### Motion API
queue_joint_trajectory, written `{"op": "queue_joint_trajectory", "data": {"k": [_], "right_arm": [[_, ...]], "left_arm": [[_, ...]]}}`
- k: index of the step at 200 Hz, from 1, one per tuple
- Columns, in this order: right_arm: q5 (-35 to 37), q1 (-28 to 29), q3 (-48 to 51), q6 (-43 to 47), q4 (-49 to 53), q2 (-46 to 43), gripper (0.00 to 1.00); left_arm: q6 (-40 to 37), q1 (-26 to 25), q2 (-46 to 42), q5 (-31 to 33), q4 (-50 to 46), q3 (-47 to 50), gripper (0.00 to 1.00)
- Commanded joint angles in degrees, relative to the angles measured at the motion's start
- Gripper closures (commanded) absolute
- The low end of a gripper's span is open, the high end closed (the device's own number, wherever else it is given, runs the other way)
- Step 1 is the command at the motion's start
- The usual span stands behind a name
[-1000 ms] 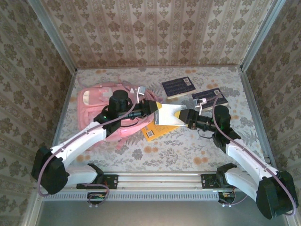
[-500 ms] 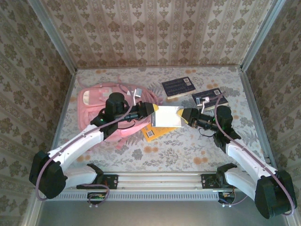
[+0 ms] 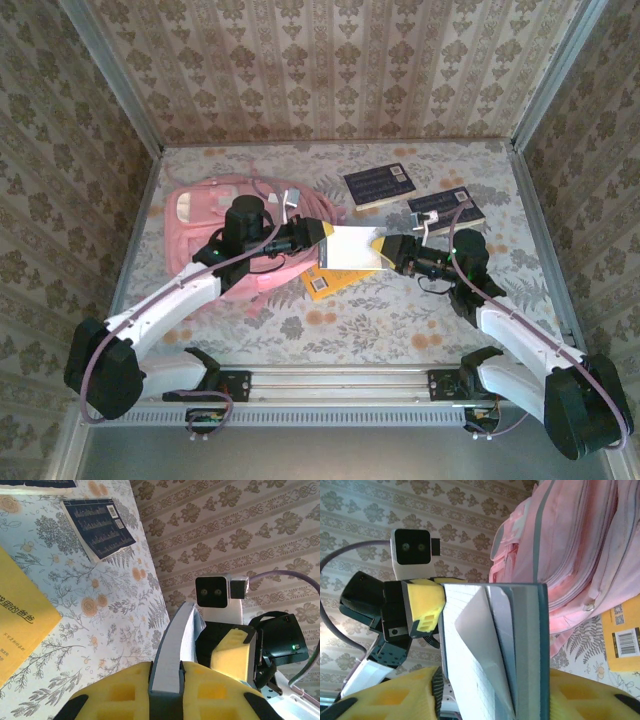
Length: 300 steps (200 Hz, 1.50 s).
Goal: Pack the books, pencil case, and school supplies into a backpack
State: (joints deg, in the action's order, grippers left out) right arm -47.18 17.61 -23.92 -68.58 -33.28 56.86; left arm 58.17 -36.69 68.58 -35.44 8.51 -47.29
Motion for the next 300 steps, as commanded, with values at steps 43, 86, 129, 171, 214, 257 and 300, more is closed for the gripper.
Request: {"op": "queue_joint_trajectory", "data": {"k": [43,86,129,171,214,257,300], "right_arm": [[2.87,1.39,-0.99,3.47,3.25,-1.84,1.0],[13.8,-1.52,-2.58,11.79,22.16,-8.4,1.0],[18.41,-4.81,-2.53,14.08,30.7,-9.78,1.0],[17.96,-7.45,-3.41,15.33,34.19,-10.55,1.0],[16.53,-8.63,-2.93,16.19,33.9,-9.91,1.0],[13.81,-10.9,-2.36,16.63,33.28,-8.7,1.0],[12.15,-12.48,-2.27,16.81,32.78,-8.53,1.0]], "left_arm": [[-7.03,1.18,1.12,3.17,-8.52,-3.07,0.93],[-19.92,4.19,2.31,16.74,-33.14,-14.58,0.45],[-20.32,9.69,7.89,23.64,-39.16,-21.79,0.39],[-19.84,14.26,15.11,20.24,-37.98,-24.76,0.42],[-18.44,14.75,20.88,15.14,-33.57,-25.27,0.51],[-16.25,14.66,24.6,13.34,-29.65,-24.51,0.57],[-16.44,14.63,26.92,12.68,-28.35,-24.38,0.58]]}}
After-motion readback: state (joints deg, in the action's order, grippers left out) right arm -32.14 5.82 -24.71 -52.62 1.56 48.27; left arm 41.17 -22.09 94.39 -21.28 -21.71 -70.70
